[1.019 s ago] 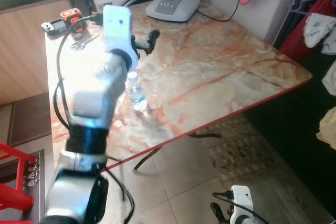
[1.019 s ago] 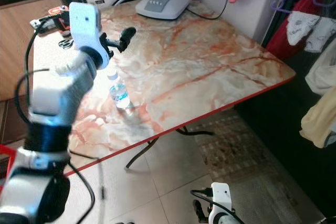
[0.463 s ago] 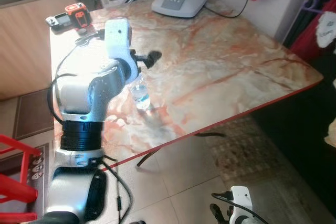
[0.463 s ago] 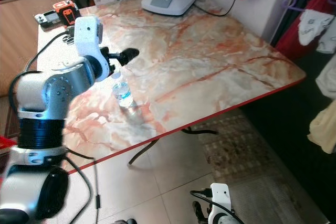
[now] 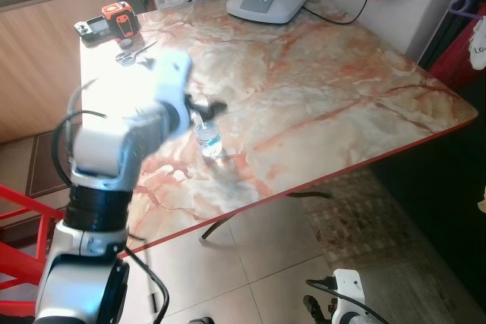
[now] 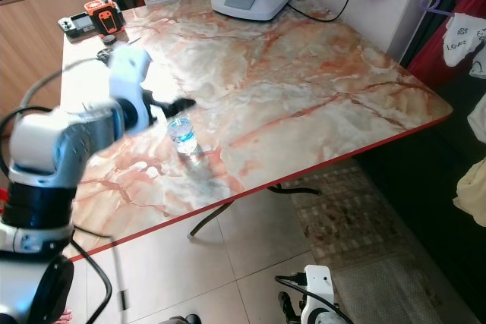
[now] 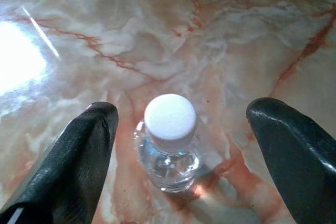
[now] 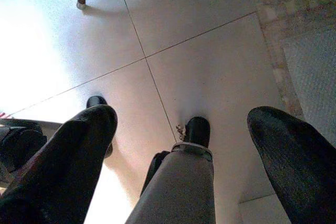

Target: Restocking fridge

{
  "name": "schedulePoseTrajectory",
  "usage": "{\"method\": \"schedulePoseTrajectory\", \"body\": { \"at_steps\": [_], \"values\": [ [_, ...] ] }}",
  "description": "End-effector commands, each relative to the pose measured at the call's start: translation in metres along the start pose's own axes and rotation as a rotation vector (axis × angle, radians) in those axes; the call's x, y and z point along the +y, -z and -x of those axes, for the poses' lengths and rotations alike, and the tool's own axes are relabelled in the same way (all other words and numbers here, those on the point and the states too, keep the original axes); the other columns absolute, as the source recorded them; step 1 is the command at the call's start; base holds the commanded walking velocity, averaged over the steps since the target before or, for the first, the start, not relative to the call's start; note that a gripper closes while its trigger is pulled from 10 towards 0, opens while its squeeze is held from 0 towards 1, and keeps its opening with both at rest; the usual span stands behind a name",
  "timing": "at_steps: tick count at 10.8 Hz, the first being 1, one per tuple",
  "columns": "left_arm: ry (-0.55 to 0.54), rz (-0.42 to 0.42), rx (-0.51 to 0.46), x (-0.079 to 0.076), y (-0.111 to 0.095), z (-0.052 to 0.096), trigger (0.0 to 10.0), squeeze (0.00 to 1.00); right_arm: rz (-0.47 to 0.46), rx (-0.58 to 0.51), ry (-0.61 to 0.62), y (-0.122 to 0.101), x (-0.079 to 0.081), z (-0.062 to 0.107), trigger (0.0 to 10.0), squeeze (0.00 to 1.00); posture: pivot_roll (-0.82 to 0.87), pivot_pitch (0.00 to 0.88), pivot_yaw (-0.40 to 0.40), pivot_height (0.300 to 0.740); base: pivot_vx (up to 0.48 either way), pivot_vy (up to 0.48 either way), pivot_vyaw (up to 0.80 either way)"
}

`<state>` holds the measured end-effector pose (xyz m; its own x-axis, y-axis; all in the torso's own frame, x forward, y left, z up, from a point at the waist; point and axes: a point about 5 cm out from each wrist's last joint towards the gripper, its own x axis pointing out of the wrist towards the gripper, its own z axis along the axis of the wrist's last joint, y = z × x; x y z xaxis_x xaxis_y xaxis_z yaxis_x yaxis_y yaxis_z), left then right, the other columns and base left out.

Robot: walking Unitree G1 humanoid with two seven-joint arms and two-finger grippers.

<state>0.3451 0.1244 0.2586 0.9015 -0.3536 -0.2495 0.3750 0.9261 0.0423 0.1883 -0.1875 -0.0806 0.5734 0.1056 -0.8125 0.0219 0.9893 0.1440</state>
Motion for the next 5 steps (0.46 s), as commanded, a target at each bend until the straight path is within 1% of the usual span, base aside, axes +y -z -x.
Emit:
{"method": "schedulePoseTrajectory", "body": {
  "at_steps": [1,3,5],
  "values": [
    [-0.009,-0.024,-0.011,0.0017,-0.0015,0.0039,10.0,0.00,0.010,0.030,-0.006,0.0073,0.0021,0.0003,10.0,0.00,0.04,0.115,0.062,0.740,0.000,0.000,0.00],
    [-0.027,-0.016,-0.012,0.0085,-0.0011,0.0048,10.0,0.00,0.016,0.030,-0.004,0.0074,0.0010,0.0006,10.0,0.00,0.04,0.113,0.058,0.740,0.000,0.000,0.00],
    [-0.034,-0.005,-0.008,0.0111,-0.0007,0.0046,10.0,0.00,0.018,0.032,-0.005,0.0077,0.0004,0.0008,10.0,0.00,0.04,0.110,0.057,0.740,0.000,0.000,0.00]
  ]
}}
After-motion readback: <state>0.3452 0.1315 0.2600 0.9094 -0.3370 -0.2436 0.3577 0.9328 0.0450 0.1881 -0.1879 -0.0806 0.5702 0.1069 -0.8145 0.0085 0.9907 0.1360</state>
